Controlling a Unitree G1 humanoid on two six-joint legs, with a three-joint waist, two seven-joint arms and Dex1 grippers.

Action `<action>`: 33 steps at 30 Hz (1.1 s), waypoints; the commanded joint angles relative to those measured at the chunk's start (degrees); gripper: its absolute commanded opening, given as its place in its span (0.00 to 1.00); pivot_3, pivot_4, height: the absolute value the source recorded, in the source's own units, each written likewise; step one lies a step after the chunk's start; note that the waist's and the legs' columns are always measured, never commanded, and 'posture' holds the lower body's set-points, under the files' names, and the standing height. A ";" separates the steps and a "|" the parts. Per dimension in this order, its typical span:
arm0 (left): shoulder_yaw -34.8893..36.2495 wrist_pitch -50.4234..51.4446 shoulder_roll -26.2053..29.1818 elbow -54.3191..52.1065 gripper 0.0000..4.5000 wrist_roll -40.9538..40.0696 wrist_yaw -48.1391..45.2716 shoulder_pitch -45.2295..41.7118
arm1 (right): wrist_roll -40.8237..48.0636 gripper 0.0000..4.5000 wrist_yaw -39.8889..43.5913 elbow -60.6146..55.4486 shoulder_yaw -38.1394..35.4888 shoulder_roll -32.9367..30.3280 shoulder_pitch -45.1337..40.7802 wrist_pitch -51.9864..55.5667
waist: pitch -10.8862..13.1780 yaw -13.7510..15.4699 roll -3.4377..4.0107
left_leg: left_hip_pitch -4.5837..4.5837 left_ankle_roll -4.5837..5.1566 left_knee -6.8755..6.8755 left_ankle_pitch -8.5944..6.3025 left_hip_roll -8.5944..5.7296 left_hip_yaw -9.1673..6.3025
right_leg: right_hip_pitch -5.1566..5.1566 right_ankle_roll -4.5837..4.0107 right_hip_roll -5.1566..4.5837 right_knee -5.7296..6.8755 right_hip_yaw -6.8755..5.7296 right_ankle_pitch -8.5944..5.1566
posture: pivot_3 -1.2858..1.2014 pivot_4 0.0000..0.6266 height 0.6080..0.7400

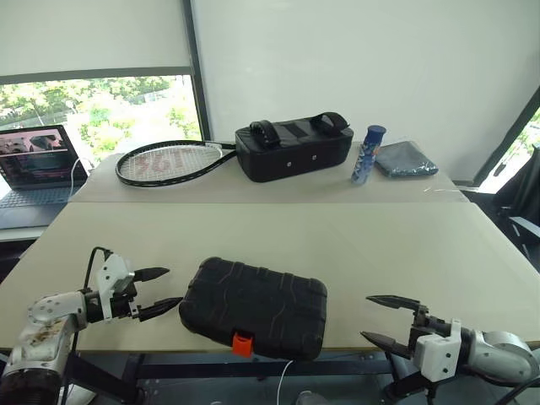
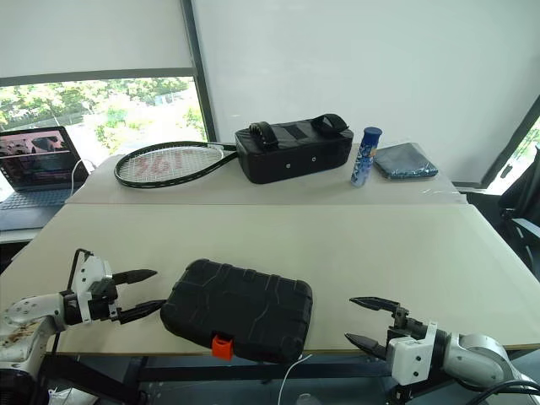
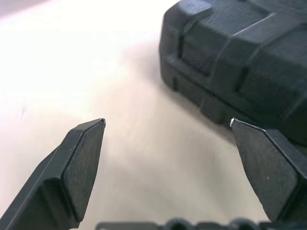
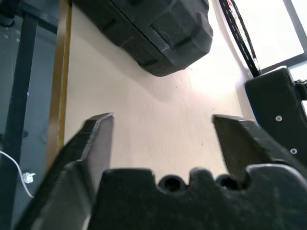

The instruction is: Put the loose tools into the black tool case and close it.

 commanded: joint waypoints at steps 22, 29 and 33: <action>-9.58 7.97 -4.60 -16.41 0.14 0.68 -1.16 -4.69 | 6.74 0.00 7.62 -19.59 8.73 8.94 -10.15 40.09 | 0.08 0.69 -0.18 | -0.44 0.00 0.03 0.00 -0.01 -0.02 | -0.23 0.05 -0.02 -0.11 -0.07 -0.13 | 0.52 0.24 1.00; -9.00 13.55 -10.03 -17.32 0.14 1.40 5.73 -8.31 | 3.69 0.00 6.40 -11.78 9.11 14.44 -21.07 49.24 | 0.19 0.66 -0.34 | -0.53 0.00 0.05 0.02 -0.02 -0.02 | -0.28 0.30 -0.01 -0.13 -0.07 0.05 | 0.52 0.24 1.00; -9.52 12.55 -11.39 -14.44 0.14 3.89 7.03 -10.16 | -0.28 0.00 5.19 -4.27 9.61 16.69 -28.24 53.01 | 0.23 0.48 -0.35 | -0.61 0.00 0.05 0.02 -0.01 -0.05 | -0.36 0.46 0.02 -0.12 -0.09 0.17 | 0.52 0.24 1.00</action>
